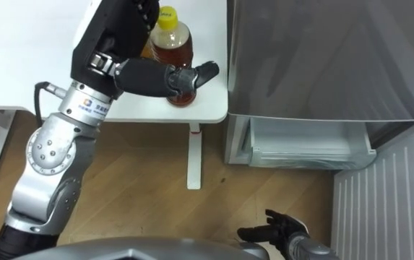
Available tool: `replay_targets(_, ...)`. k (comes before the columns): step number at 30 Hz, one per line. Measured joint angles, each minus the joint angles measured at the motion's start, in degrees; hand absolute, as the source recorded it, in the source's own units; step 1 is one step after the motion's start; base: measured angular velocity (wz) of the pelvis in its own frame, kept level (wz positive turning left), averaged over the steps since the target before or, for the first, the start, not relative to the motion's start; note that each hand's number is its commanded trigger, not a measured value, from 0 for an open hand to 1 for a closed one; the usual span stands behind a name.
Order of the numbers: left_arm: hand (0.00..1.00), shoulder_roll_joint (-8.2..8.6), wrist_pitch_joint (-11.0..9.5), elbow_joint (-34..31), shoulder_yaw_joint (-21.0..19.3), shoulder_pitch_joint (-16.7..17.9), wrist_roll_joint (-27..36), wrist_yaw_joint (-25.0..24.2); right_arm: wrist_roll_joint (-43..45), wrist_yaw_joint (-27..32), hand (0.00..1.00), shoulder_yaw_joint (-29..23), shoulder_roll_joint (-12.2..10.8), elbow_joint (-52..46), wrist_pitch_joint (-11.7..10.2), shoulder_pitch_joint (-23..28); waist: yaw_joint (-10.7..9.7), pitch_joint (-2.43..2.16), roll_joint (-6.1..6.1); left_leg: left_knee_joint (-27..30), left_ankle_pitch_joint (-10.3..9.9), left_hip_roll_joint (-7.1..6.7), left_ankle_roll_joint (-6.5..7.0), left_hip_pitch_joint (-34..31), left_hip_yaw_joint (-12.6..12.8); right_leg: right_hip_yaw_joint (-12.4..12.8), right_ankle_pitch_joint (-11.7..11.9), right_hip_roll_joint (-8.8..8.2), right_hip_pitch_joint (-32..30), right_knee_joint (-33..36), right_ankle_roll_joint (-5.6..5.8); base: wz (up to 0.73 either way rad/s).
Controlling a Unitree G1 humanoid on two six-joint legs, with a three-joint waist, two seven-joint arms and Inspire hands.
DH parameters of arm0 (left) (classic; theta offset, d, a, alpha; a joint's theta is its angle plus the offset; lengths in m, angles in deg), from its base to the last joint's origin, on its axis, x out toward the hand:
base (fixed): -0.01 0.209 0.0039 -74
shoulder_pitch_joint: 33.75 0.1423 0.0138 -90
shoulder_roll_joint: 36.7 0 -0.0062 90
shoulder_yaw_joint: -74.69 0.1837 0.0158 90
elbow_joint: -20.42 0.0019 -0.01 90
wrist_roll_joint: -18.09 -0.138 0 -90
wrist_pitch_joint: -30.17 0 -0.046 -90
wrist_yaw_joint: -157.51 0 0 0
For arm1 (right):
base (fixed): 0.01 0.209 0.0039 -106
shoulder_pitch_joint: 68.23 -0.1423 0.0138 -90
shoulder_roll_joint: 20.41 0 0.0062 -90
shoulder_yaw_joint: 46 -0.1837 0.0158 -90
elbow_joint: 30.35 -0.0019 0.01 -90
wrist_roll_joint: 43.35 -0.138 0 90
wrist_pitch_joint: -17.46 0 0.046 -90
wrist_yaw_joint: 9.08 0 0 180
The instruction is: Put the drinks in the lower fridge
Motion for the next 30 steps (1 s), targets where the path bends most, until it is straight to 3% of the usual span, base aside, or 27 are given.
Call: replay_targets(30,0.00,-0.07,0.01,0.10,0.01,0.01,-0.03,0.62,-0.04,-0.02,0.00,0.06,-0.01,-0.07,0.01,0.01,0.02,0.05,-0.09,-0.03,0.00,0.00,0.00,-0.07,0.00,-0.03,0.00,0.00,-0.09,0.00,0.00,0.00)
